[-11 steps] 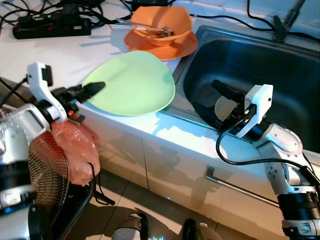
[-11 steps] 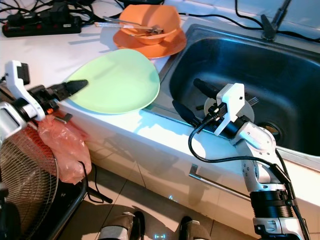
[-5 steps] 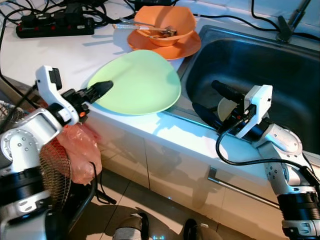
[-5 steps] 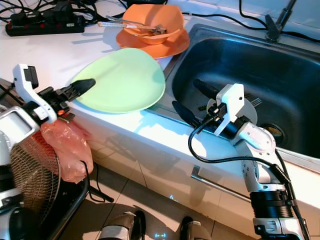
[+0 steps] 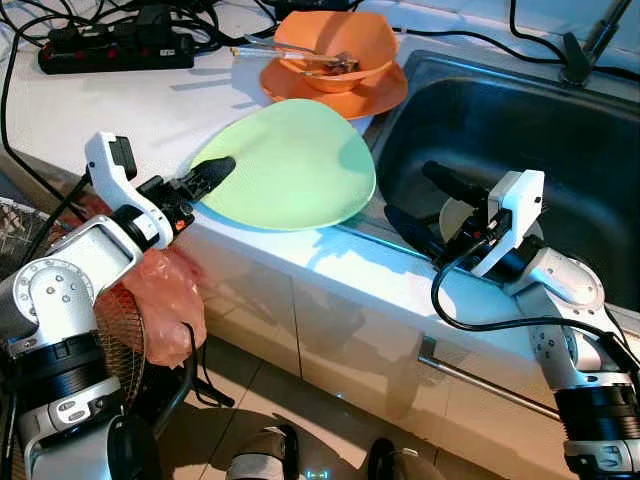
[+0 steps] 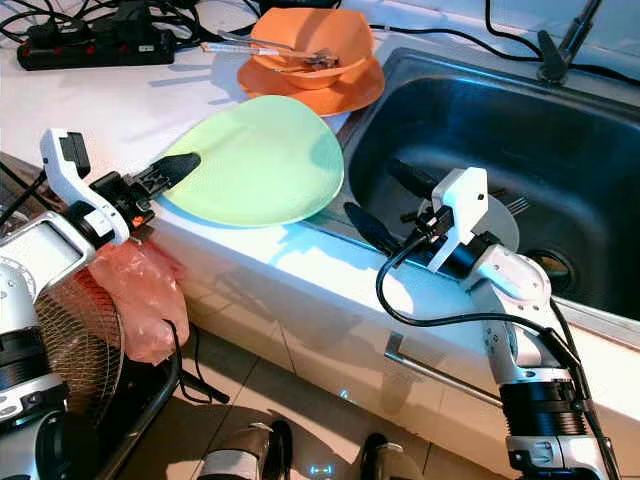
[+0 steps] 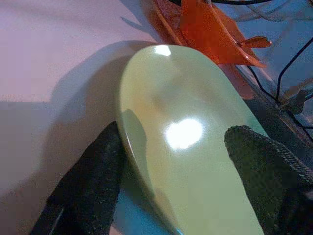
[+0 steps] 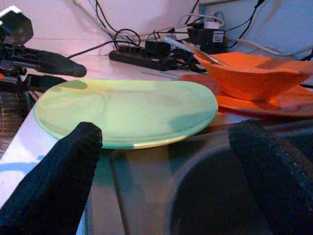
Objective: Kitchen organization
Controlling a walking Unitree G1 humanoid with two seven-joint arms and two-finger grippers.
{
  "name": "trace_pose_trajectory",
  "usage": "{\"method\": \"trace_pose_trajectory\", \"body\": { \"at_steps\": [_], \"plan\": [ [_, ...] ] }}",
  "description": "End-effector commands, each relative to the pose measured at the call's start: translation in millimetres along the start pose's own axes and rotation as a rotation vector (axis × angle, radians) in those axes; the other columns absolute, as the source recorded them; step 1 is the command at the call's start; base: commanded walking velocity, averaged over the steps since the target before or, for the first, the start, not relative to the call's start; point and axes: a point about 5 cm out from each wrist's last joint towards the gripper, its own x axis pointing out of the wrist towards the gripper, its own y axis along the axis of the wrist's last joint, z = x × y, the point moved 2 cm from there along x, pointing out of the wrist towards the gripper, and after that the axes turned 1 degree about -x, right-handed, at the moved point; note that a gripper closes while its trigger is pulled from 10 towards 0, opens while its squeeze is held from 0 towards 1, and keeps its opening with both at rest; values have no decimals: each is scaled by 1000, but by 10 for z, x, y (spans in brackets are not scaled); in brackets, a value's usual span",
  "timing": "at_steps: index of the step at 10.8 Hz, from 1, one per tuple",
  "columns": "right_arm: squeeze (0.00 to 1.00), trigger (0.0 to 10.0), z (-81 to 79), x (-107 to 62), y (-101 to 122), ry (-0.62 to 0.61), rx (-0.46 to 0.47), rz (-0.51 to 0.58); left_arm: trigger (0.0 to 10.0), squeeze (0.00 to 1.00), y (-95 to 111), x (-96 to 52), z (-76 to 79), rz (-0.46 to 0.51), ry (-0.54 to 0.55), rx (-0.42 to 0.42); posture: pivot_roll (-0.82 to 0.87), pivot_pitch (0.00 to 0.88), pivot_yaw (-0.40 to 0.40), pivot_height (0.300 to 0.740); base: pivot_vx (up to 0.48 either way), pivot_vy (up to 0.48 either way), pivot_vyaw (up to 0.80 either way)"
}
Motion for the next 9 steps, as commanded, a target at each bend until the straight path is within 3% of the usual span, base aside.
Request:
{"method": "trace_pose_trajectory", "body": {
  "at_steps": [1,9],
  "plan": [
    [0,10000,-10,0,9,13,-5,-5,0,0,-129,24,-33,-67,20,-30,150,205,32,740,0,0,0],
    [0,10000,-8,9,5,13,-6,-6,0,0,-143,13,23,-67,5,-22,151,204,32,740,0,0,0]
  ]
}}
